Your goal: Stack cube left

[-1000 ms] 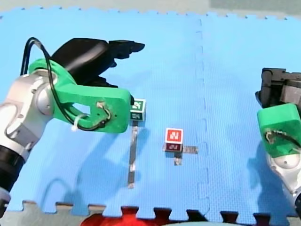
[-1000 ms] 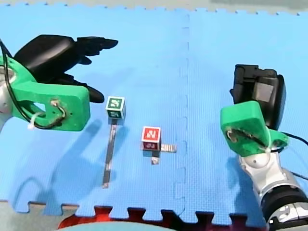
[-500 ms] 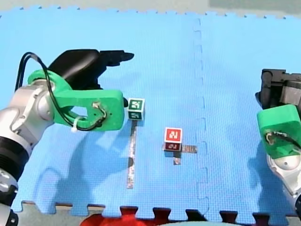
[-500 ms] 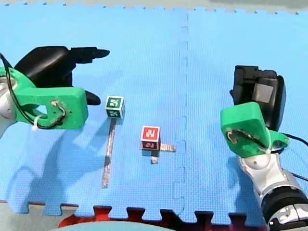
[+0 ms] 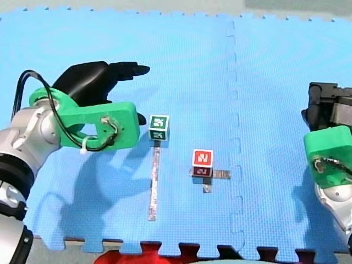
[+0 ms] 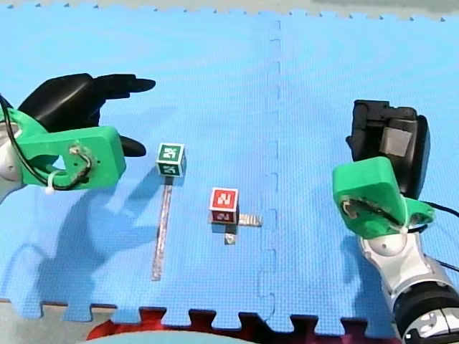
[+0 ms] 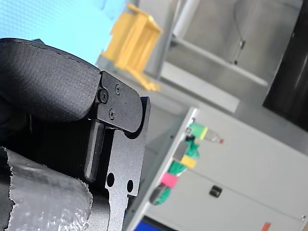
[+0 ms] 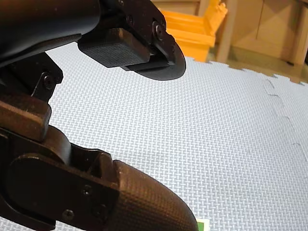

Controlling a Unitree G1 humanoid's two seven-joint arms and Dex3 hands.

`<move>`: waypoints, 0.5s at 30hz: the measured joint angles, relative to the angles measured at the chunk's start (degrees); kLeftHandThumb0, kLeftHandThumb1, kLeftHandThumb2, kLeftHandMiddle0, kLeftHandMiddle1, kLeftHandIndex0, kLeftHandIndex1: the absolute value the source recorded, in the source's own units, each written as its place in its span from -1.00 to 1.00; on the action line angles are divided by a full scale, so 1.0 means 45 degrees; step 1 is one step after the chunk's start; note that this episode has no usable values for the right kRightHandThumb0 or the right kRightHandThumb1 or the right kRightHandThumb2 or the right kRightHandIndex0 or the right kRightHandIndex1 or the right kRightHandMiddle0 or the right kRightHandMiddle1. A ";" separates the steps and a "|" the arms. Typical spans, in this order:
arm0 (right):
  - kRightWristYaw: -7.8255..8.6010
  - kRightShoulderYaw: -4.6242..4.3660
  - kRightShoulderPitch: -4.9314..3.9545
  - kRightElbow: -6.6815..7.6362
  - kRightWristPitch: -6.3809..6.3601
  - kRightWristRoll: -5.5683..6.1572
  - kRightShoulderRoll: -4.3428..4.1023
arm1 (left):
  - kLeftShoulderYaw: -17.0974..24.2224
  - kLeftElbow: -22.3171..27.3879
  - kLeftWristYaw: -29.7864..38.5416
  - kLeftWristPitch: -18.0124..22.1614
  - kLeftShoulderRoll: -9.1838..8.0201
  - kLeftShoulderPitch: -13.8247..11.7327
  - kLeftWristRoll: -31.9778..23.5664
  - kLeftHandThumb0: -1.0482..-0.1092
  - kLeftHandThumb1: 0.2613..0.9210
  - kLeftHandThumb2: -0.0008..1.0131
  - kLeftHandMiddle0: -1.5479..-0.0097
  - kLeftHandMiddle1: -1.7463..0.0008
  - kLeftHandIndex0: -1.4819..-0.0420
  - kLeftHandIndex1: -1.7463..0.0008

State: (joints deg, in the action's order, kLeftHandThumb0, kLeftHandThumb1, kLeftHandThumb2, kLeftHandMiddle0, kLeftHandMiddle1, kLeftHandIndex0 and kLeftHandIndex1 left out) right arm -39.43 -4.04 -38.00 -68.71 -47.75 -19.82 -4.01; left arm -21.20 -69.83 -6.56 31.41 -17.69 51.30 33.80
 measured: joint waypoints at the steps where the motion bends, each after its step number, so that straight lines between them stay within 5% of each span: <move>1: 0.0000 -0.0001 0.0001 0.0001 0.0000 -0.0001 -0.0002 | -0.0110 -0.0049 -0.0150 -0.0002 -0.0006 0.0034 0.0127 -1.00 0.82 -0.98 -0.04 -1.00 0.32 0.99; 8: -0.0008 -0.0013 0.0004 -0.0001 -0.0001 -0.0008 -0.0010 | -0.0699 -0.0290 -0.1190 -0.0110 0.0030 0.0151 0.0681 -1.00 0.90 -0.97 0.00 -1.00 0.36 1.00; 15: -0.0005 -0.0017 0.0009 -0.0013 -0.0001 -0.0007 -0.0015 | 0.0113 -0.0738 -0.0510 0.0350 0.0455 0.0125 -0.0647 -1.00 0.63 -1.00 0.01 -0.97 0.18 0.94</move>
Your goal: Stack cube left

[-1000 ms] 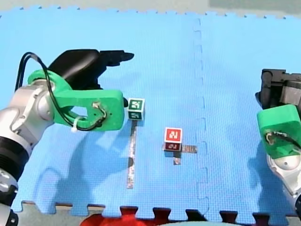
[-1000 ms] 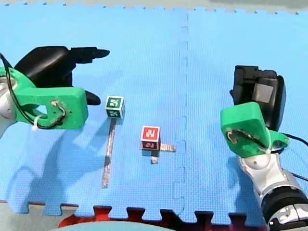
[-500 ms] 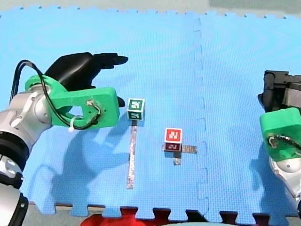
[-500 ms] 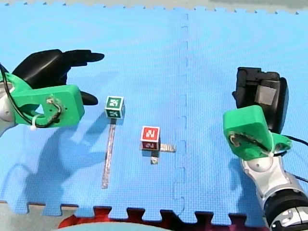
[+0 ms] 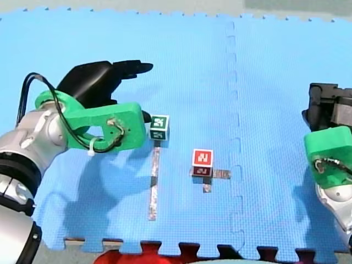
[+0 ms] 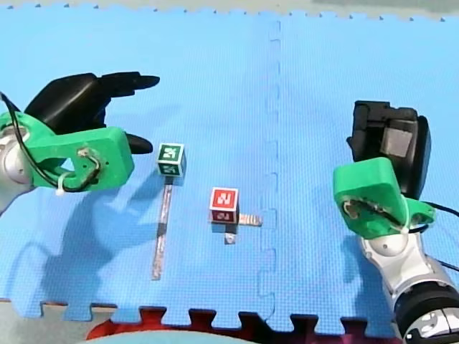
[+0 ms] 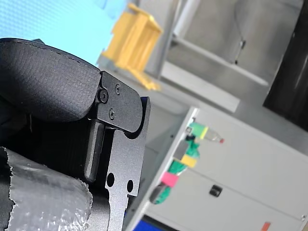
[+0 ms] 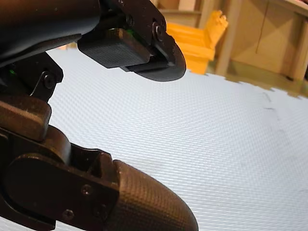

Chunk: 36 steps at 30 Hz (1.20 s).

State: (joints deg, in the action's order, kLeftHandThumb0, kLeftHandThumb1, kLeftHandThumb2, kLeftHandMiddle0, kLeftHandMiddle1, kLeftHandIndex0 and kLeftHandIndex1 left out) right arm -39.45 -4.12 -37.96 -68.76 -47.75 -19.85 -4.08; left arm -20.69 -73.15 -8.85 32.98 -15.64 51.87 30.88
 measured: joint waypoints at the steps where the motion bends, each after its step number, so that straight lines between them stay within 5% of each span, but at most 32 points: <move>1: 0.0000 -0.0001 0.0000 -0.0005 0.0000 0.0000 0.0000 | 0.0044 -0.0039 0.0021 0.0030 0.0009 0.0000 -0.0038 -1.00 0.62 -1.00 0.01 -0.96 0.17 0.94; 14: -0.0102 -0.0034 0.0000 -0.0019 0.0010 -0.0046 0.0006 | 0.0083 -0.0228 0.1032 -0.0237 0.0338 0.0078 -0.0134 -1.00 0.62 -0.99 -0.10 -1.00 0.20 0.99; 29: -0.0221 -0.0067 0.0185 0.0153 -0.0039 -0.0135 -0.0080 | 0.0610 -0.0503 0.3081 -0.0817 0.0875 0.0105 -0.1003 -0.93 0.30 -1.00 0.03 -1.00 0.00 0.96; 33: -0.0265 -0.0073 0.0196 0.0153 -0.0039 -0.0156 -0.0103 | 0.0338 -0.0501 0.2724 -0.1019 0.0872 0.0168 -0.0610 -0.10 0.23 -0.99 -0.02 -1.00 0.01 0.98; 36: -0.0279 -0.0075 0.0199 0.0156 -0.0039 -0.0159 -0.0109 | 0.0174 -0.0501 0.2475 -0.1048 0.0873 0.0214 -0.0419 0.22 0.25 -0.99 -0.04 -1.00 0.02 0.99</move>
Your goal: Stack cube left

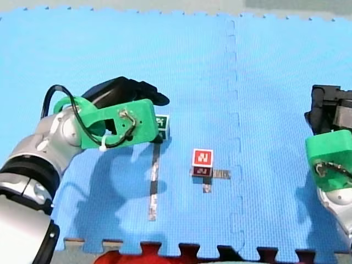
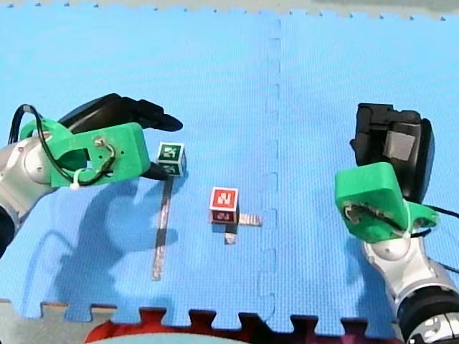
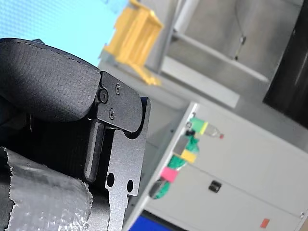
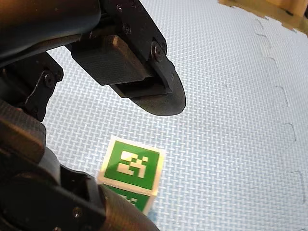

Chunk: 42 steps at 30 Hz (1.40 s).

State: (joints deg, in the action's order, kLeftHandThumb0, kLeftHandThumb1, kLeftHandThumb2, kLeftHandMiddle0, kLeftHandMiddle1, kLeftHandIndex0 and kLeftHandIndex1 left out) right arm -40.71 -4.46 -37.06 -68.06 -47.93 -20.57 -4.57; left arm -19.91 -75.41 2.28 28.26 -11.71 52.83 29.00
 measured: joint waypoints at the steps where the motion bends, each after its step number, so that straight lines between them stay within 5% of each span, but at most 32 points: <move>1: -0.0011 0.0000 0.0003 0.0009 0.0000 -0.0002 -0.0001 | -0.0021 0.0000 -0.0065 0.0007 0.0001 0.0009 0.0028 0.25 0.25 -0.99 -0.05 -1.00 0.03 0.99; 13: -0.0205 -0.0037 0.0053 0.0017 0.0022 -0.0065 -0.0030 | -0.0397 -0.0048 -0.0861 0.0275 -0.0018 -0.0010 0.0524 0.27 0.29 -0.99 -0.04 -1.00 0.17 1.00; 19: -0.0336 -0.0073 0.0089 0.0018 0.0053 -0.0181 -0.0051 | -0.0472 -0.0071 -0.0901 0.0273 -0.0025 -0.0018 0.0625 0.25 0.30 -0.99 -0.03 -1.00 0.40 1.00; 42: -0.0460 -0.0131 0.0161 0.0274 0.0038 -0.0351 -0.0222 | -0.0305 -0.0155 0.0206 -0.0623 0.0102 0.0078 0.0325 0.39 0.28 -1.00 0.08 -1.00 0.48 1.00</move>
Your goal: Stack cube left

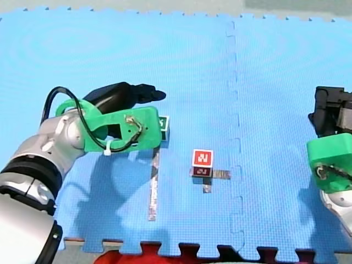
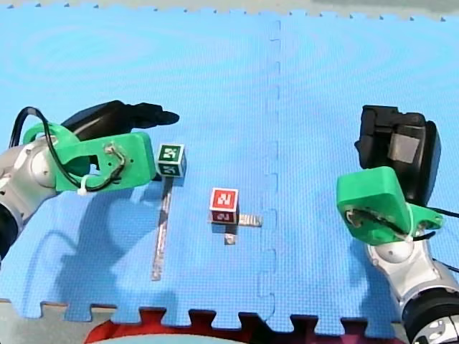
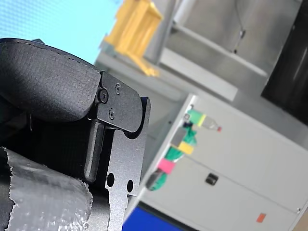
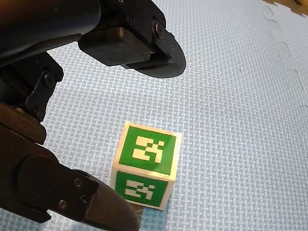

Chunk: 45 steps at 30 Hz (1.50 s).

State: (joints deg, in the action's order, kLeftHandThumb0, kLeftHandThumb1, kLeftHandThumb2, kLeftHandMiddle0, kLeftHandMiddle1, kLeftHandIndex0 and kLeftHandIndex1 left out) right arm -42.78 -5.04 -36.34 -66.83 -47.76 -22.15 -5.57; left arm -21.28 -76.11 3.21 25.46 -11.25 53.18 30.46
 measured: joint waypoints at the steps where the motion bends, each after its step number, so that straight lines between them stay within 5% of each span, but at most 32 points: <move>1: -0.0048 -0.0025 0.0006 0.0035 0.0000 -0.0045 -0.0022 | -0.0006 -0.0010 0.0113 -0.0092 0.0001 0.0023 0.0004 0.39 0.28 -1.00 0.10 -1.00 0.48 1.00; 13: -0.0355 -0.0190 0.0129 0.0354 -0.0044 -0.0345 -0.0155 | -0.0453 -0.0032 0.0180 -0.0561 0.0013 0.0131 0.0533 0.39 0.27 -1.00 0.04 -0.59 0.34 0.98; 18: -0.0358 -0.0193 0.0217 0.0473 -0.0071 -0.0380 -0.0173 | -0.0361 -0.0032 0.0349 -0.0583 0.0063 0.0140 0.0414 0.37 0.27 -1.00 -0.14 0.08 0.30 1.00; 24: -0.0327 -0.0185 0.0298 0.0573 -0.0152 -0.0379 -0.0189 | -0.0304 -0.0031 0.0336 -0.0462 0.0060 0.0135 0.0356 0.39 0.26 -1.00 -0.25 0.41 0.34 1.00; 28: -0.0305 -0.0179 0.0361 0.0658 -0.0170 -0.0378 -0.0194 | -0.0350 -0.0031 0.0251 -0.0425 0.0029 0.0107 0.0403 0.40 0.26 -1.00 -0.20 0.81 0.34 1.00; 41: -0.0189 -0.0123 0.0592 0.1165 -0.0172 -0.0379 -0.0262 | -0.0297 -0.0002 0.0454 -0.0380 0.0002 0.0096 0.0332 0.38 0.23 -1.00 -0.17 0.96 0.28 0.99; 45: -0.0177 -0.0071 0.0686 0.1381 -0.0175 -0.0376 -0.0286 | -0.0348 0.0055 0.0548 -0.0404 -0.0003 0.0119 0.0359 0.35 0.19 -1.00 -0.32 0.90 0.27 0.99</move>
State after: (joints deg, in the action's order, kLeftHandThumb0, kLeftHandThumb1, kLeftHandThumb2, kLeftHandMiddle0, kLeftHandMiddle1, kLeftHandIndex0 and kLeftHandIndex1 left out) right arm -43.58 -5.36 -33.25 -60.62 -48.55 -23.84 -6.85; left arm -22.84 -75.86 5.67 23.64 -11.27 53.72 32.08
